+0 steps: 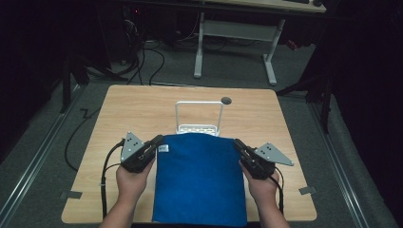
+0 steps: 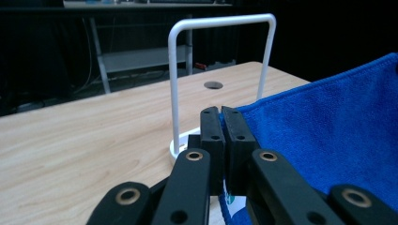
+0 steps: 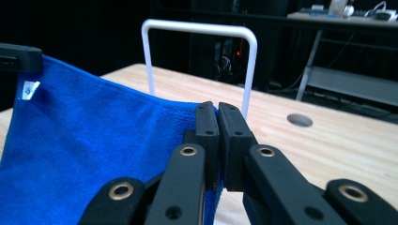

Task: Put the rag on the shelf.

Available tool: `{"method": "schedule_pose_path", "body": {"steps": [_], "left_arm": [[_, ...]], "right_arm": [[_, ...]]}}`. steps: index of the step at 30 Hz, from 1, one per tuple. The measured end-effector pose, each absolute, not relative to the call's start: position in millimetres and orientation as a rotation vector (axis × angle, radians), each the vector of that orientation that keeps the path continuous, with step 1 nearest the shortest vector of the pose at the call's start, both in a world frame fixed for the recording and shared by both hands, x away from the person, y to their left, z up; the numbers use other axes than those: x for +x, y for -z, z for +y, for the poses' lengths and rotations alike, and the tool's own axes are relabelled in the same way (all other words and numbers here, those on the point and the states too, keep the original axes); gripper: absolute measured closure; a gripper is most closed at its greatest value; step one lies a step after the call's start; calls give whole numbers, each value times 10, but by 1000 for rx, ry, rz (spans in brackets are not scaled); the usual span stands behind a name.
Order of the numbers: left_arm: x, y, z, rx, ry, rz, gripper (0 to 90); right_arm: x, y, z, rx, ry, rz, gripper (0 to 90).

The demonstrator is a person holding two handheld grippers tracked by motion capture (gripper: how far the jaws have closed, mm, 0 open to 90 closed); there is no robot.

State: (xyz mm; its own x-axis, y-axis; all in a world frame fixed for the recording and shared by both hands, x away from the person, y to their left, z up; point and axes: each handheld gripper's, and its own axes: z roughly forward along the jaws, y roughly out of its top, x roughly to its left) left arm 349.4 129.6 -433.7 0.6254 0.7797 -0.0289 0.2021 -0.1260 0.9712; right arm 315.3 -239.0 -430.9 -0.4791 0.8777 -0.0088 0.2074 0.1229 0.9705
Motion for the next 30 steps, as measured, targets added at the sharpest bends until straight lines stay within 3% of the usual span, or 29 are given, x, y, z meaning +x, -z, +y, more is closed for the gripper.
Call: {"method": "schedule_pose_path", "body": {"steps": [30], "left_arm": [[3170,3720,1299,1510,-688,660,888]], "right_arm": [[2801,3680,-2443,881,-1528,1580,879]]}}
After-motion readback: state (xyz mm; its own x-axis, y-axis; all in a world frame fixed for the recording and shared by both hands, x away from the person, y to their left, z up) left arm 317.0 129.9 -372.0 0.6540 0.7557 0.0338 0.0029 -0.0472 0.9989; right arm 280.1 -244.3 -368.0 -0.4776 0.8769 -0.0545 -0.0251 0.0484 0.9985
